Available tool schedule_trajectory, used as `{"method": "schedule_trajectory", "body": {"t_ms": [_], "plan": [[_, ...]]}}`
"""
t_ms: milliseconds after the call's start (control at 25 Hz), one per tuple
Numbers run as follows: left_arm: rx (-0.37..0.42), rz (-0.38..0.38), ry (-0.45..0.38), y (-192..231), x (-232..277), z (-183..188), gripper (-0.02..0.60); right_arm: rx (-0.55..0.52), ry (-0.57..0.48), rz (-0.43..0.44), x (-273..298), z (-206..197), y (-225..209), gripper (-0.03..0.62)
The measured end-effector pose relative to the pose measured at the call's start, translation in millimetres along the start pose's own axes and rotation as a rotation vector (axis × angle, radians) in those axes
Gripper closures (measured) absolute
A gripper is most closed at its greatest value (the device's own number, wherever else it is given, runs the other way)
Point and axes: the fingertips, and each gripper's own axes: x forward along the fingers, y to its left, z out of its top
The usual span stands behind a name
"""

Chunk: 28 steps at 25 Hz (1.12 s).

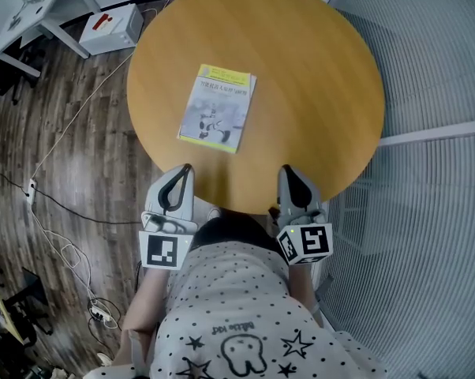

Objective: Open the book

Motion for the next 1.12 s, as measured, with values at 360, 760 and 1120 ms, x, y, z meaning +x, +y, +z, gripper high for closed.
{"method": "schedule_trajectory", "body": {"t_ms": [360,760,1120], "plan": [[0.006,0.061,-0.044,-1.1,28.5,20.5,0.571,0.011,0.003,0.021,10.4,3.3,-28.0,0.589],[0.01,0.05,-0.016,-21.8,42.0,11.4,0.571,0.055,-0.031,0.063,13.1,9.0,-47.0,0.589],[0.033,0.016,-0.02,-22.9,53.5,12.2,0.571,0.068,-0.051,0.091,13.0,9.6,-35.5,0.589]]}}
